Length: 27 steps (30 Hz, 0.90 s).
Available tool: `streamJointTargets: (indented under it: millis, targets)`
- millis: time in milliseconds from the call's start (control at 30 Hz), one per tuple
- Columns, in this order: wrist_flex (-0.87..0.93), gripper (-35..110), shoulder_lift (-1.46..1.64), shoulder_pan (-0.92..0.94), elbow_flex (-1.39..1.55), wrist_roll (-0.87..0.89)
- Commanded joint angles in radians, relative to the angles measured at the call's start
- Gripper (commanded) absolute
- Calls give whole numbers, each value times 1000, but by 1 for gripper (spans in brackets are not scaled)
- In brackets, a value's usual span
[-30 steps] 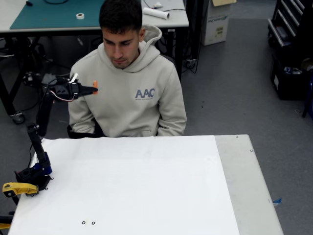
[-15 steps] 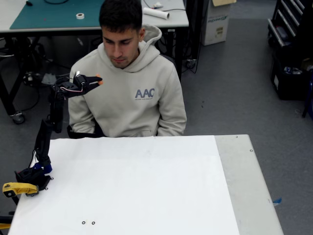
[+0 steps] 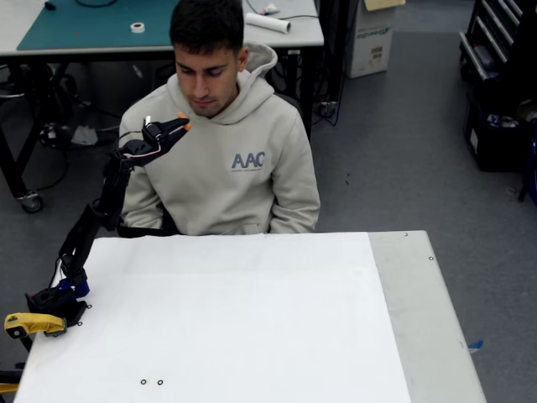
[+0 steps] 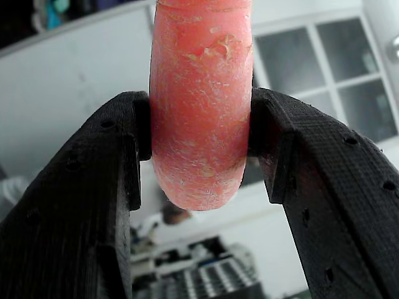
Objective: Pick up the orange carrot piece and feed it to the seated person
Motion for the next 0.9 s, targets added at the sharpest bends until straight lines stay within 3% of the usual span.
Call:
streamJointTargets:
  millis: [0, 500, 867]
  targets:
    - [-115, -3, -15, 5, -63, -14]
    - [-497, -3, -160, -66, -58, -15]
    - [-565, -3, -235, -78, -58, -17]
